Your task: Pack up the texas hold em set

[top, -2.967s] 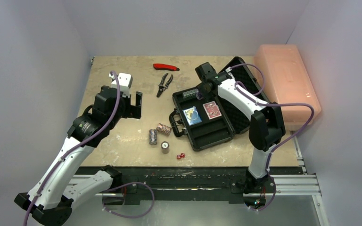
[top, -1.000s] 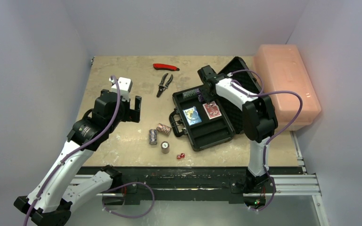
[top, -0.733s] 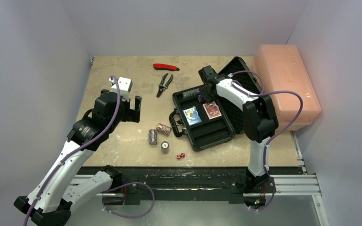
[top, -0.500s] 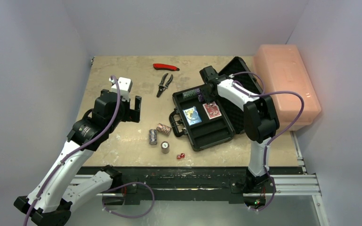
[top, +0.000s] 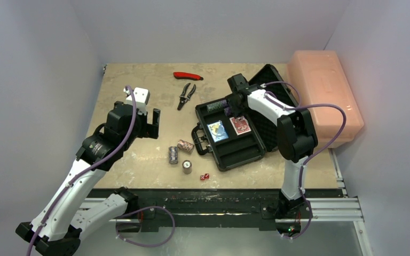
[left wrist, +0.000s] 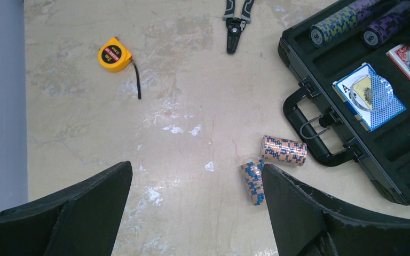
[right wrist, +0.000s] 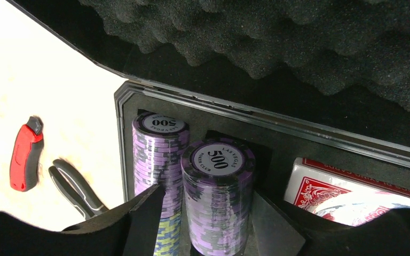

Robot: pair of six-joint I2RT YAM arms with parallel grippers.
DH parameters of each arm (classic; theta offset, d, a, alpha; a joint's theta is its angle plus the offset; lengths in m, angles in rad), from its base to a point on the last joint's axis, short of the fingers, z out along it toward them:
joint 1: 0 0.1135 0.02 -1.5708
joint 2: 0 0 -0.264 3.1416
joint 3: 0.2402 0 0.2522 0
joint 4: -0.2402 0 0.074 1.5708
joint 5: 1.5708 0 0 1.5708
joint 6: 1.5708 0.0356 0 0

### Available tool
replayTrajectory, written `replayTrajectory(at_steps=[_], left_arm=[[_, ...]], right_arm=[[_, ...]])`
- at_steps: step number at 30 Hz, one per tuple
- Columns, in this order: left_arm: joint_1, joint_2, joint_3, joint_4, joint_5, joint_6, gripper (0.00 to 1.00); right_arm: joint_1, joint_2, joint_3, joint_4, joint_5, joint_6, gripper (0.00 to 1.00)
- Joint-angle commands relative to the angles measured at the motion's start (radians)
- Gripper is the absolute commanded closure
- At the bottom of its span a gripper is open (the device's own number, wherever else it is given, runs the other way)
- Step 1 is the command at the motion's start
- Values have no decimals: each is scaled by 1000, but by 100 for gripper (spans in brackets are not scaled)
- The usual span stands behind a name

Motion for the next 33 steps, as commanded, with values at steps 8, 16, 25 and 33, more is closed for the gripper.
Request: replayTrajectory(at_steps=[8,16,25,33], left_arm=[[8,-11,3,25,-9,11,9],[7,-9,1,25,-10,12,9],[7,-9,1,24,-12,13,9],[7,-8,1,24,-12,13,9]], right_arm=[[-12,-54,-12,-27,30,13,30],[-15,-75,-24,-29,29,7,28],[-24,-121,-53,-31,38,9,26],[-30,-145,-54,-33,44,2,26]])
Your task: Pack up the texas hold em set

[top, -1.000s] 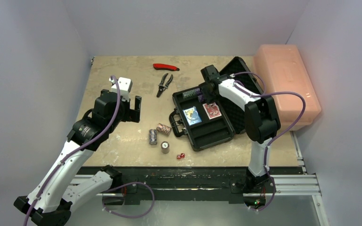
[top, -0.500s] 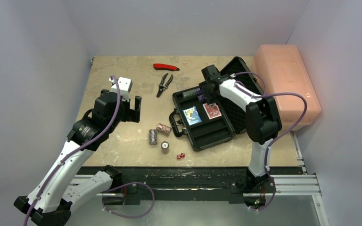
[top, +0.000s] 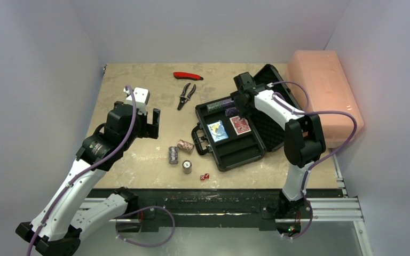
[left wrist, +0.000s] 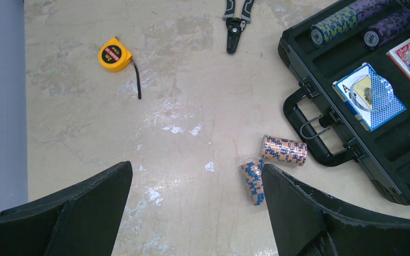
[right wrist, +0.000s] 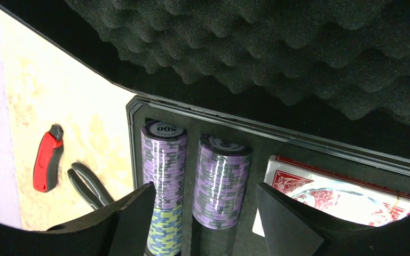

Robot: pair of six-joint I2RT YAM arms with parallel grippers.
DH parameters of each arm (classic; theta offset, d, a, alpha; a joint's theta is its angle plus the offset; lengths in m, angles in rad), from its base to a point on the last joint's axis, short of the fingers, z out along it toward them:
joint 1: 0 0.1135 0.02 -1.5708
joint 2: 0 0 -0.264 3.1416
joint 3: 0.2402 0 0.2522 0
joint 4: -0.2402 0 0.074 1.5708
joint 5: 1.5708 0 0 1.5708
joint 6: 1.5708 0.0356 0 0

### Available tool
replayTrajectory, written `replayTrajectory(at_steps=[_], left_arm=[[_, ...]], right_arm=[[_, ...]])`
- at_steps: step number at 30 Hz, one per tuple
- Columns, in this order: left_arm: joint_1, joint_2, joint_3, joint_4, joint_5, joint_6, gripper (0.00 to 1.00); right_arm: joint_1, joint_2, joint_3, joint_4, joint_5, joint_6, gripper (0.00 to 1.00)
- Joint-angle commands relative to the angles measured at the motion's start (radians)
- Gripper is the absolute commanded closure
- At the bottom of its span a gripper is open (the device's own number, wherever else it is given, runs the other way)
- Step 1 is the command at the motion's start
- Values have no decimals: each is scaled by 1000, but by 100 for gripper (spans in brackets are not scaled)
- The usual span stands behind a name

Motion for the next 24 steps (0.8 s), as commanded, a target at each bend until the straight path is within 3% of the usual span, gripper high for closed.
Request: replayTrajectory(at_steps=[1,12,24], left_arm=[[7,-7,1,24,-11,12,9],[7,-4,3,26,-4,12,9],[7,2,1,25,-1,10,9]], right_arm=[[-3,-54,-1,-24,41,-4,26],[-1,-107,-51,29,157,-175,30],[-2,-163,-136,256,109,-736,35]])
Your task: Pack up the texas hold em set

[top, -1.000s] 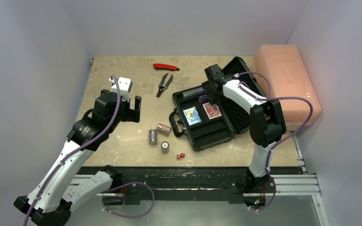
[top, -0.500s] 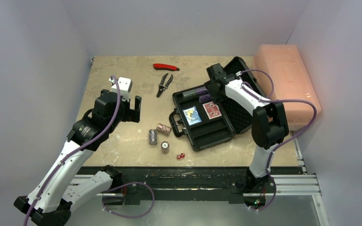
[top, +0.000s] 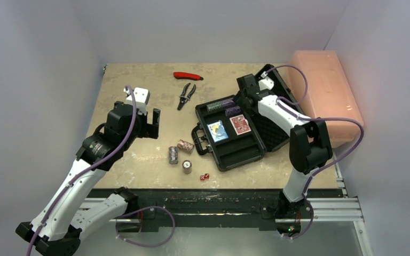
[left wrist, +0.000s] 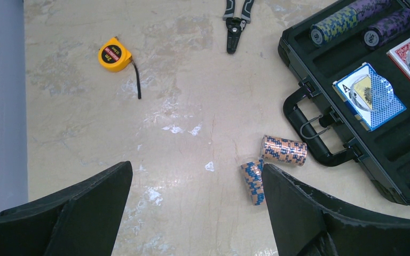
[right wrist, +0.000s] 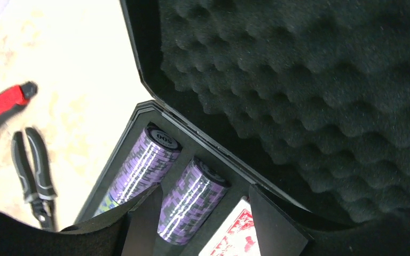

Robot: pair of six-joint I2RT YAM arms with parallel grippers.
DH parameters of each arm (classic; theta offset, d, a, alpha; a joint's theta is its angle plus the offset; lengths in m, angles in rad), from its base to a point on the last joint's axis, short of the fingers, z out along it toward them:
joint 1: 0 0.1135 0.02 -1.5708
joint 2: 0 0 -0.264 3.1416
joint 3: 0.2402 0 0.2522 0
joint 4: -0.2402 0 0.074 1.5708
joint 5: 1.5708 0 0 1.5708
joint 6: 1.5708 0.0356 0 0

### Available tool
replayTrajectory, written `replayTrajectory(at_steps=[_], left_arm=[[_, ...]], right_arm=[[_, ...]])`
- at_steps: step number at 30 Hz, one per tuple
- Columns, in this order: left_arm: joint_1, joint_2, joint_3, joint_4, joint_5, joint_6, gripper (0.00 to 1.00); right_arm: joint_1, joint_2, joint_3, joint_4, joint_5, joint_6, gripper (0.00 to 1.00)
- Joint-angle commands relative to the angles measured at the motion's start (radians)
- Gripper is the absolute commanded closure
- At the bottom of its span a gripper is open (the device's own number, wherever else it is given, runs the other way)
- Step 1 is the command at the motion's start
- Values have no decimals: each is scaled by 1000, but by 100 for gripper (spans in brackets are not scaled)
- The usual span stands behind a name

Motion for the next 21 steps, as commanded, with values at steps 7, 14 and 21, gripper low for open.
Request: replayTrajectory(at_steps=[7,14,21], left_arm=[[7,7,1,26,-1,11,9],[7,25,2,25,-3,11,9],[8,33,3,23,2,9,9]], right_arm=[[-1,-208,-201,256,-139,-519,39],[0,-307,-290,358,-320,-675,42],[16,-349,-362,433,-424,-716,54]])
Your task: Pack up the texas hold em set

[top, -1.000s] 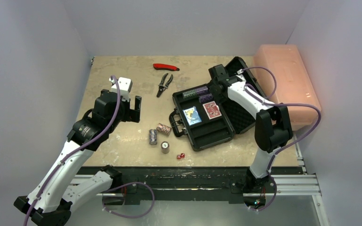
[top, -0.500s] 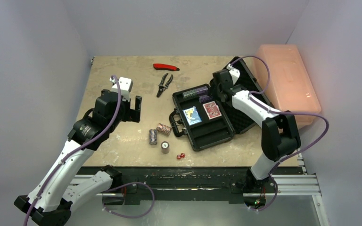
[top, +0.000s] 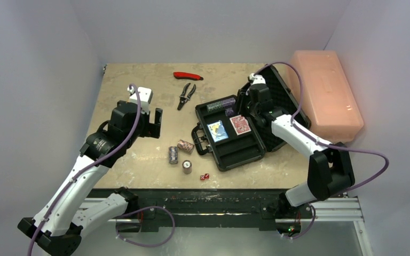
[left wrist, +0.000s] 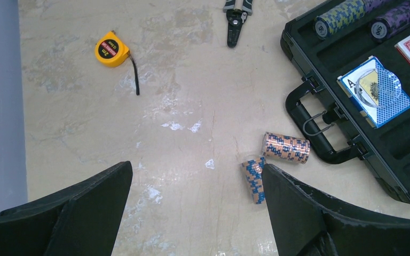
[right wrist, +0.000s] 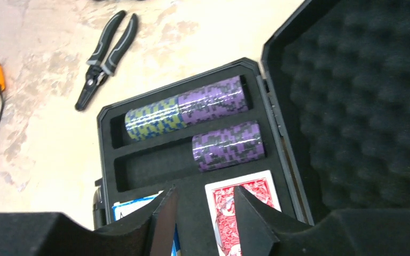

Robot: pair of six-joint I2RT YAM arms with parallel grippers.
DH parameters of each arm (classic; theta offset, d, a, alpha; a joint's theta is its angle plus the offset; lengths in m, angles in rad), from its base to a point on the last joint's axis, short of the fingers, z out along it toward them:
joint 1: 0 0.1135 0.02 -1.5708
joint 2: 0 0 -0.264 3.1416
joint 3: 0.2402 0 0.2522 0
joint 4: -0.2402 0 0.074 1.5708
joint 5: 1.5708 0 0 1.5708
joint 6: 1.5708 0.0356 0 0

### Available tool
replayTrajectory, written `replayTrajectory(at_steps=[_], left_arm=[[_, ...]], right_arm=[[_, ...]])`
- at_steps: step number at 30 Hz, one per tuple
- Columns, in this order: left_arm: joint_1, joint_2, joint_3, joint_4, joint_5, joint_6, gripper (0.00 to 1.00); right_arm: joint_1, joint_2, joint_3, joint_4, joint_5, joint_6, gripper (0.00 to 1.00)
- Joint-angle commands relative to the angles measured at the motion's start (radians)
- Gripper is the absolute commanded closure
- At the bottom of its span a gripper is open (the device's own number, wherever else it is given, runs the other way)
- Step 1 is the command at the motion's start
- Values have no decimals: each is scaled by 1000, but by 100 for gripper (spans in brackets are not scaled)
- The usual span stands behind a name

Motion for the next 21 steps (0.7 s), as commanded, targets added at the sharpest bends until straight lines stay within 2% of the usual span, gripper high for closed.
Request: replayTrajectory(at_steps=[1,6,8,13,19,21], left_arm=[[8,0,3,23,-1,9,9],[7,10,3,24,-6,11,9],[7,18,3,25,-4,11,9],[7,46,7,23,7,11,9],[7,74,12,19,8,11,9],[7,79,13,18,10,12,9]], right_arm=[[25,-48,-62,109,-81,-65,55],[114,-70,-144,202,-14,-66,56],[150,-55,-151,221,14,-67,65],[185,22,-108,241,29,-61,73],[186,137,6,205,64,-70,90],[186,172,39,193,80,-68,93]])
